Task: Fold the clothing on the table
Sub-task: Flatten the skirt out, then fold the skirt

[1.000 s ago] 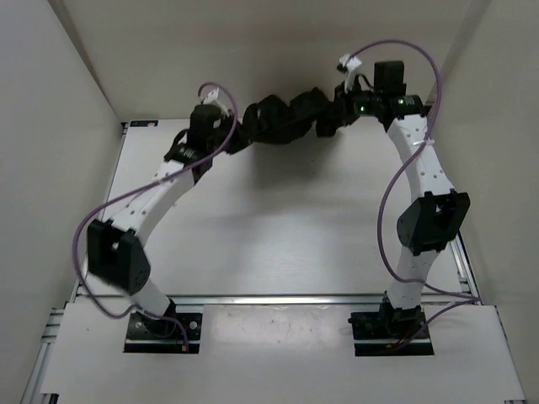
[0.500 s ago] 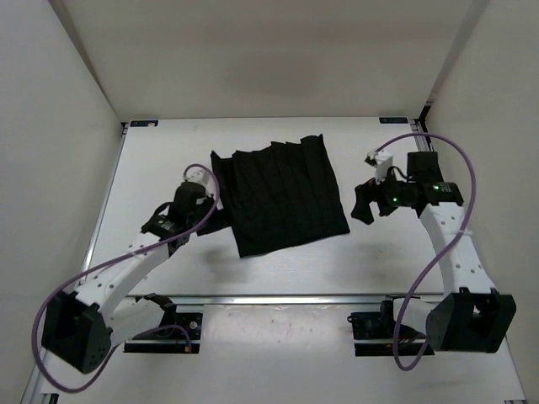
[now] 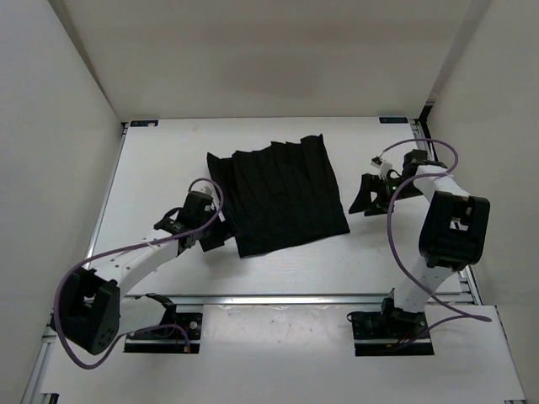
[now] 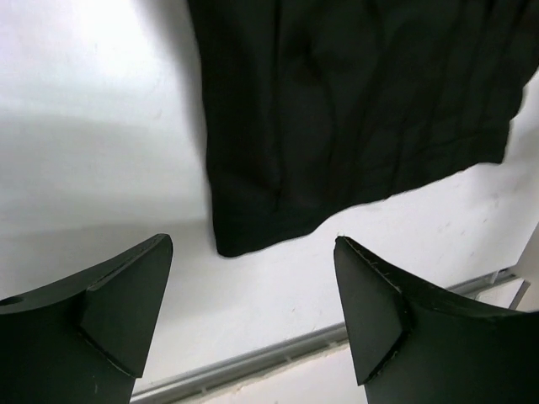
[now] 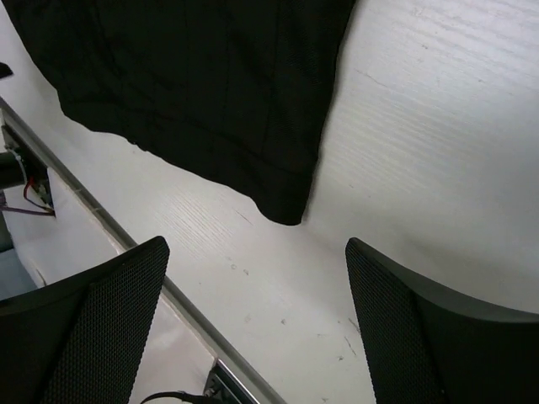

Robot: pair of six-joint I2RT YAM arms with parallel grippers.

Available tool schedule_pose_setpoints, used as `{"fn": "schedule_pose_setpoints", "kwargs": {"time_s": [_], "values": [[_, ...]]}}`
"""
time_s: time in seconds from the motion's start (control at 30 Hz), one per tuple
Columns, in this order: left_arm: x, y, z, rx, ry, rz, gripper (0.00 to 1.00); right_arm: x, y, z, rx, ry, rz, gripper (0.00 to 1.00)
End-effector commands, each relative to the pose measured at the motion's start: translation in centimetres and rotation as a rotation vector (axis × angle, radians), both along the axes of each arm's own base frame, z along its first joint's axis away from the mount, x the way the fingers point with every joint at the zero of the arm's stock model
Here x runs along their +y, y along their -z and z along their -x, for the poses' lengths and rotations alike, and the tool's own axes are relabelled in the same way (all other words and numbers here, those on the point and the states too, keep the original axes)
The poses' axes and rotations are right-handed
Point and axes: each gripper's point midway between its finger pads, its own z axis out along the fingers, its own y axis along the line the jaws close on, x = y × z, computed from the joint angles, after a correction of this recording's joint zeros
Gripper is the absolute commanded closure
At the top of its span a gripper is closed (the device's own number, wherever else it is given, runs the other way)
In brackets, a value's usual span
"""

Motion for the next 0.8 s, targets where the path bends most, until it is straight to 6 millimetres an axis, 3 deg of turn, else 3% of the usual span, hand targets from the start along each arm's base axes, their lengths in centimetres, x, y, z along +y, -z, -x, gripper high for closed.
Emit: {"fn": "schedule_pose_setpoints", "kwargs": {"time_s": [0.0, 0.03, 0.23, 0.5, 0.67, 0.77], "values": [[-1.4, 0.0, 0.6, -0.002, -0.008, 0.057, 0.14, 1.1, -2.2, -0.9, -0.050, -0.028, -0.040, 0.08], [-1.5, 0.9, 1.4, 0.022, -0.005, 0.060, 0.14, 1.1, -1.5, -0.7, -0.019, -0.022, -0.048, 0.08], [-2.6, 3.2, 1.8, -0.003, -0.001, 0.111, 0.15, 0.6, 1.9, 0.3, 0.069, -0.002, -0.021, 0.06], [-2.5, 4.5, 1.1, -0.013, -0.004, 0.090, 0.10, 1.0, 3.5, 0.5, 0.100, 0.006, 0.011, 0.04], [-3.1, 4.5, 1.1, -0.020, 0.002, 0.112, 0.20, 1.4, 4.6, 0.9, 0.132, 0.004, 0.012, 0.04], [-3.2, 4.7, 1.5, -0.009, 0.010, 0.126, 0.34, 2.1, 5.0, 1.0, 0.156, 0.003, -0.008, 0.04]]}}
